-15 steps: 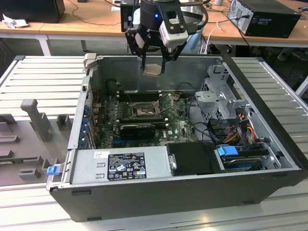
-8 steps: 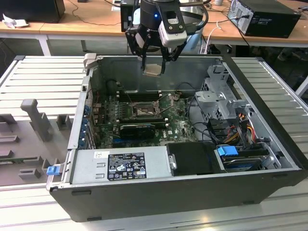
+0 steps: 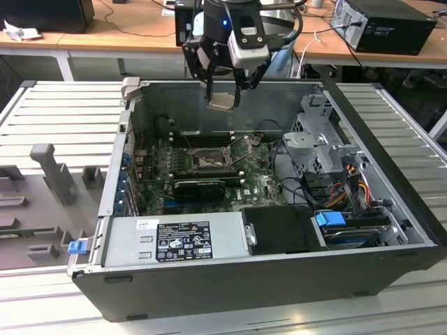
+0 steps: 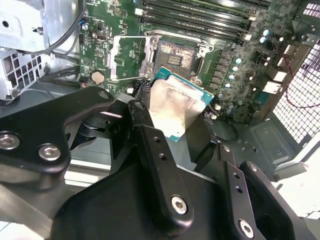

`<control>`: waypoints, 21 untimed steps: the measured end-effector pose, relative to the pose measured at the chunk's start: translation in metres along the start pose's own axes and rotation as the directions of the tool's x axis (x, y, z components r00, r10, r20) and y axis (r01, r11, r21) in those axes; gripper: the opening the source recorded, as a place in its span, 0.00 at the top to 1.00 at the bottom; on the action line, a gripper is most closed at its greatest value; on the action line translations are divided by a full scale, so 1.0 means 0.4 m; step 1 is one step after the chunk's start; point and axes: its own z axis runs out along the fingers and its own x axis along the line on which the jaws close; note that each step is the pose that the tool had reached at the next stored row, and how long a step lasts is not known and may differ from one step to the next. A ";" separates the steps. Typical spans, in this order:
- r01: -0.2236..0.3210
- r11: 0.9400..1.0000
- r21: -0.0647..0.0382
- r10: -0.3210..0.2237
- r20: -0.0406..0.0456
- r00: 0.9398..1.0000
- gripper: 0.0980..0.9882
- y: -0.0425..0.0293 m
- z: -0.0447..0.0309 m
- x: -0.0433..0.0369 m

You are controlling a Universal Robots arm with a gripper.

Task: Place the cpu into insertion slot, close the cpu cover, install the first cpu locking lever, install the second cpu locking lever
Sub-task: 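Place the cpu into insertion slot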

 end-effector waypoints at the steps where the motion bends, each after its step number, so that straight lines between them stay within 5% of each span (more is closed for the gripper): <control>1: -0.007 1.000 0.000 0.007 0.001 1.000 0.52 0.000 0.000 0.000; 21: -0.110 0.994 -0.003 0.110 0.010 0.994 0.52 0.000 0.000 0.000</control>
